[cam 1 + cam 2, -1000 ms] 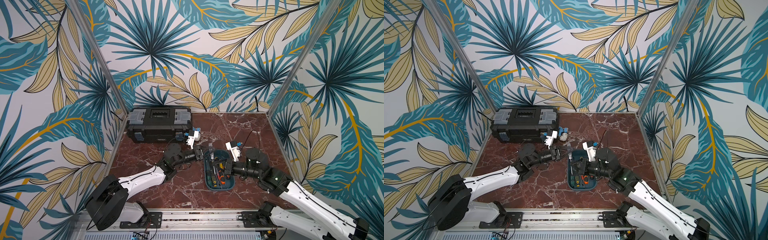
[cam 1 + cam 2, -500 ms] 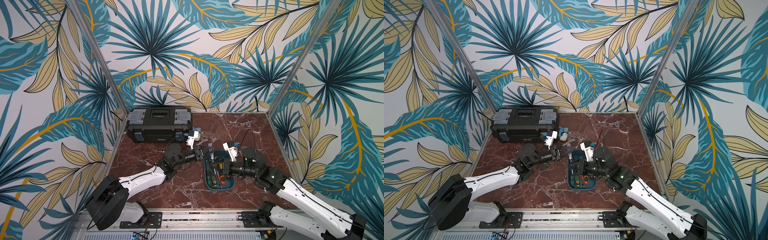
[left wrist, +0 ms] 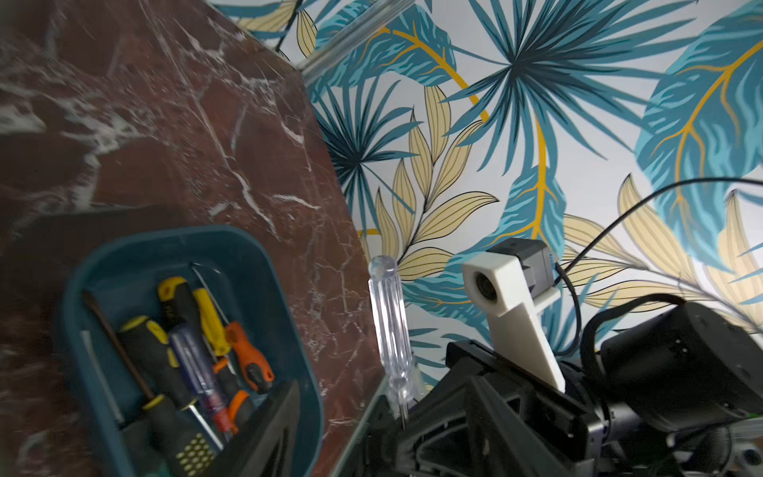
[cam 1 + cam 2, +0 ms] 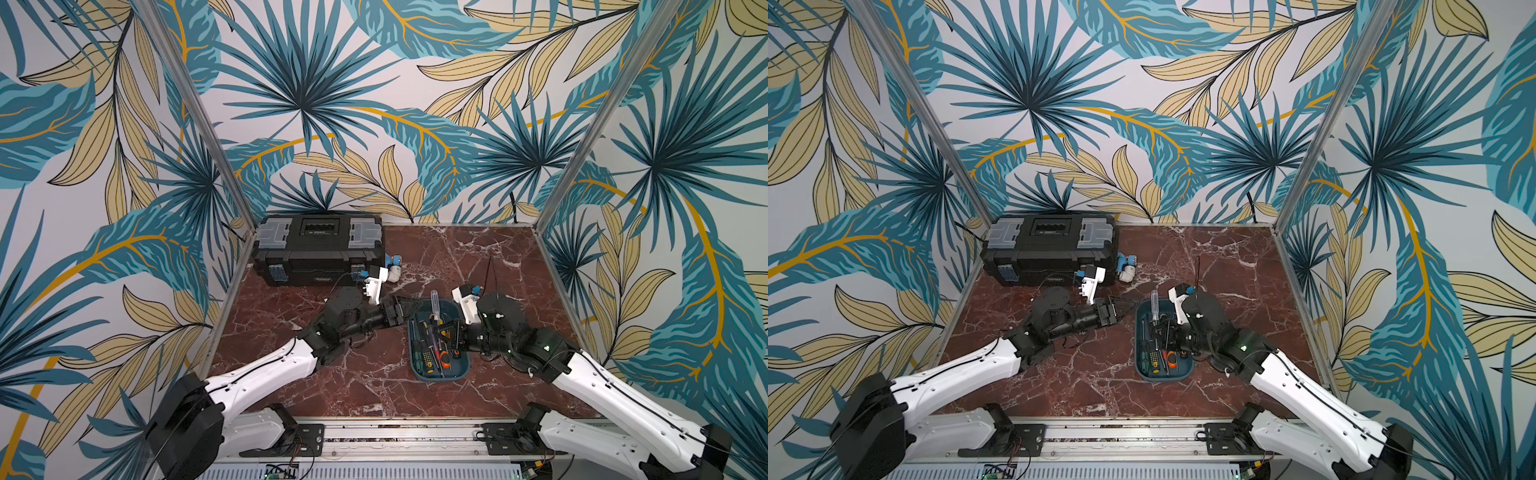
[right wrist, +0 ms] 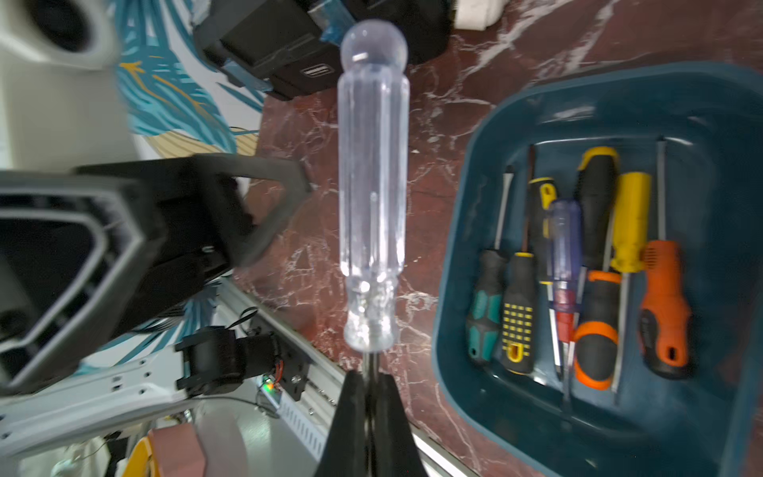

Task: Put the screwdriver on the desktop into the storage box
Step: Place the screwdriver in the storage box.

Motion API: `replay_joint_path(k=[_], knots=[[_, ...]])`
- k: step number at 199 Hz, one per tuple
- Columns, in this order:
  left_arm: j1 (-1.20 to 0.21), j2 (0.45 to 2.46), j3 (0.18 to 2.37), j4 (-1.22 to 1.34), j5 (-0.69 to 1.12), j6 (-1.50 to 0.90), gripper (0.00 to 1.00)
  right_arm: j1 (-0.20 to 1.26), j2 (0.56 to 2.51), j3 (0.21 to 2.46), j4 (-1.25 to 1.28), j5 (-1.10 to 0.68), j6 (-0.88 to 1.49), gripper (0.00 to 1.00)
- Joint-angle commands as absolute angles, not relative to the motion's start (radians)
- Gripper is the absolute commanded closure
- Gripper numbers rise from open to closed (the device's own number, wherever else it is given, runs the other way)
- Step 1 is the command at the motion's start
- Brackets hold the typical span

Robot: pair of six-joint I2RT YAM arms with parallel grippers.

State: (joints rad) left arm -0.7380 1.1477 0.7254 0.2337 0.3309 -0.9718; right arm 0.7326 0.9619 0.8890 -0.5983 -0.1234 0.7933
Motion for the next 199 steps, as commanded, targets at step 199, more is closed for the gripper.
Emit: replay_joint_path(k=[199], knots=[[-0.735,0.981,0.747,-0.186,0.024,-0.744,0.22,0.734,1.293,0.955,-0.833,0.215,0.720,1.00]])
